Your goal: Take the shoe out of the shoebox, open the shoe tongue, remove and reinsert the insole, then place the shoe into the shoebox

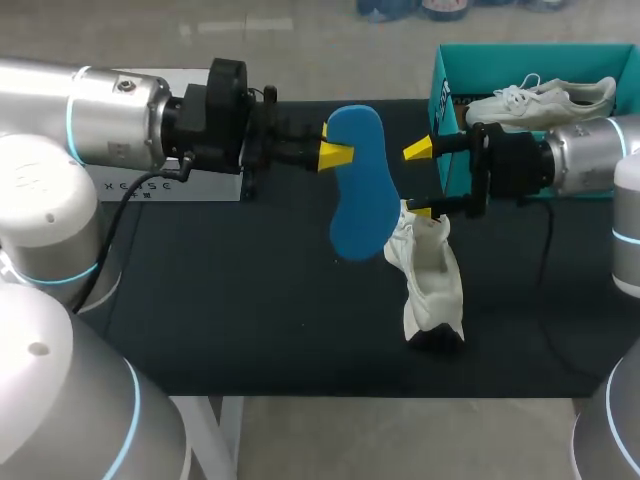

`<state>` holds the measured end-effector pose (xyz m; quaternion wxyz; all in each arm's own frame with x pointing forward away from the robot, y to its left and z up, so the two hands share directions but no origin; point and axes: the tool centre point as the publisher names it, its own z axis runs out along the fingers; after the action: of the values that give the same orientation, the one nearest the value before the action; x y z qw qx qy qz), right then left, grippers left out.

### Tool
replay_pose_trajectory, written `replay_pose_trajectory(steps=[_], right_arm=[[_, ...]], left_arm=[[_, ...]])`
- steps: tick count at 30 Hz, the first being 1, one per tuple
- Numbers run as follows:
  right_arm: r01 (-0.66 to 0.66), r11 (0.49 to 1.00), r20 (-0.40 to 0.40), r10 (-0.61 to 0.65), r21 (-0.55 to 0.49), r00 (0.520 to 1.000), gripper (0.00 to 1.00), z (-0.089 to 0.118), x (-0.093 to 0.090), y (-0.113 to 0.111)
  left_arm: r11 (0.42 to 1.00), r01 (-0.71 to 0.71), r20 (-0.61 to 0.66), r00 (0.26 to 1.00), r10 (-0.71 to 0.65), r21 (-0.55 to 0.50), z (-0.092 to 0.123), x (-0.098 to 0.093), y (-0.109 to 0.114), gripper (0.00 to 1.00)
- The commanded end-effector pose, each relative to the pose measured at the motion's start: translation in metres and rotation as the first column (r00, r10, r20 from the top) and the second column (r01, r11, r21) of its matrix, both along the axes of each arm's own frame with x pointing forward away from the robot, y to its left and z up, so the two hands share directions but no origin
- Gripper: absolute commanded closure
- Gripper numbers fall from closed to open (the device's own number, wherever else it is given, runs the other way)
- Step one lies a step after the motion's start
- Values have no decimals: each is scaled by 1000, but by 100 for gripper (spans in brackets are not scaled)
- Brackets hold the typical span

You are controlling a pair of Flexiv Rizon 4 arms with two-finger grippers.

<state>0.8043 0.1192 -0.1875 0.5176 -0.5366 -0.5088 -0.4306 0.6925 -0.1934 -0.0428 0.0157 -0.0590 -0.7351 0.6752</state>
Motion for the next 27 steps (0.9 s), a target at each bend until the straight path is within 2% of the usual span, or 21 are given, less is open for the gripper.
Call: replay_pose_trajectory(steps=[1,18,22,27], right_arm=[[3,1000,-1,-3,-1,1000,0,0,0,1],[3,1000,-1,-3,-1,1000,0,0,0,1],[3,1000,-1,-3,-1,1000,0,0,0,1],[3,1000,-1,-3,-1,1000,0,0,0,1]], left_arm=[[1000,-2,1,1000,2,-1,-1,0,-1,100],[1000,-2,1,1000,2,-1,-1,0,-1,100],[1000,-7,95,995,8,-12,8,9,-31,100],[998,56,280,958,-58,17,25,17,-70,100]])
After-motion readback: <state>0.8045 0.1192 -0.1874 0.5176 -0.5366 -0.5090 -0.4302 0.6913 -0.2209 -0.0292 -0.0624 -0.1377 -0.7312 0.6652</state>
